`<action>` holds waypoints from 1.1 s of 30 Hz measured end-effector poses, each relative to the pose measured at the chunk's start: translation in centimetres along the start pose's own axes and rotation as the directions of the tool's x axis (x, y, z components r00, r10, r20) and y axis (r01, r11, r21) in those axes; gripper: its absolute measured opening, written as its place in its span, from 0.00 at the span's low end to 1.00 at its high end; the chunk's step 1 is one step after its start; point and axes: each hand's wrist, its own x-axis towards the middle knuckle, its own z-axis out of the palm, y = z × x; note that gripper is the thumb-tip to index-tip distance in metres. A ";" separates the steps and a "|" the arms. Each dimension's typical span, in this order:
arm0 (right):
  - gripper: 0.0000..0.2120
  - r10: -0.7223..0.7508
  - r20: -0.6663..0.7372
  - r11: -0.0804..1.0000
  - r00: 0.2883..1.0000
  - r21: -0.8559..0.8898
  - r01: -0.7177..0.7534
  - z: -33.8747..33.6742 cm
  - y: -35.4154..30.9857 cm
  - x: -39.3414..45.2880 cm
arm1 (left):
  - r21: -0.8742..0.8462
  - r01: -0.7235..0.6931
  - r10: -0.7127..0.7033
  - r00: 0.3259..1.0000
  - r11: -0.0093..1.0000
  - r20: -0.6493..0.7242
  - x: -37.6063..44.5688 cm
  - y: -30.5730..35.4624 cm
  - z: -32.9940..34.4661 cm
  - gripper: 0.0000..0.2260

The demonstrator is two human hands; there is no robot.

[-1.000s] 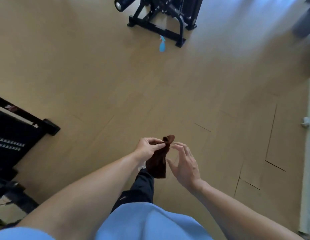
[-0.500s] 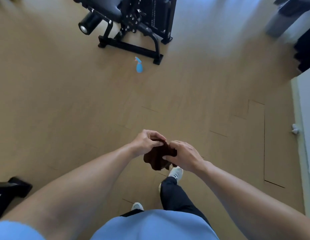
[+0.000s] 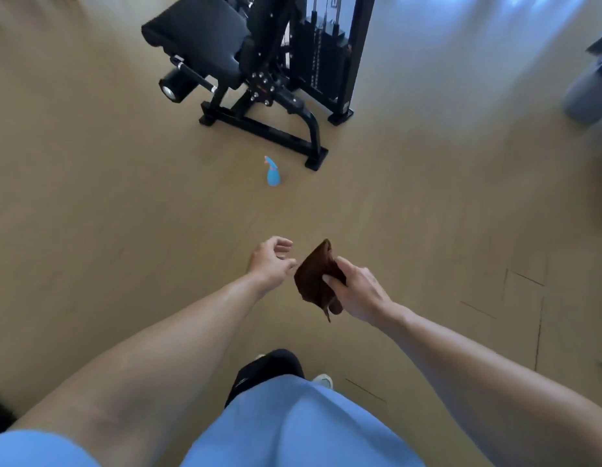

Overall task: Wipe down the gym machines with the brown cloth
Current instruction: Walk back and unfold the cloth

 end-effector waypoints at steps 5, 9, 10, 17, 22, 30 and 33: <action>0.13 -0.024 0.002 0.999 1.000 0.030 0.024 -8.7 -0.2 11.7 | 0.105 0.007 -0.045 0.930 0.994 0.365 9.6 3.8 2.5 0.24; 0.11 -0.031 0.037 0.989 0.999 0.147 0.025 -14.6 -1.1 20.3 | -0.101 -0.026 0.068 0.900 0.995 0.430 18.4 7.6 4.8 0.28; 0.10 -0.053 0.034 0.988 0.998 0.145 0.047 -16.2 -1.2 22.3 | -0.172 -0.012 0.087 0.898 0.985 0.432 20.4 8.9 4.9 0.26; 0.10 -0.346 -0.123 0.937 0.930 -0.091 0.337 -27.2 -2.0 35.9 | -0.171 -0.022 0.108 0.851 0.985 0.514 34.4 18.7 3.2 0.25; 0.24 -0.224 0.060 0.970 0.973 0.109 0.217 -32.7 -2.4 43.3 | -0.221 0.132 0.043 0.763 0.966 0.645 40.6 23.3 2.6 0.33; 0.23 -0.295 0.259 0.934 0.920 0.282 0.220 -39.9 1.0 58.1 | -0.200 0.170 -0.047 0.861 0.965 0.507 52.6 29.0 6.6 0.19; 0.23 -0.333 0.415 0.938 0.846 0.236 0.254 -43.4 1.6 63.8 | -0.323 0.189 -0.041 0.909 0.927 0.415 56.8 32.6 9.9 0.16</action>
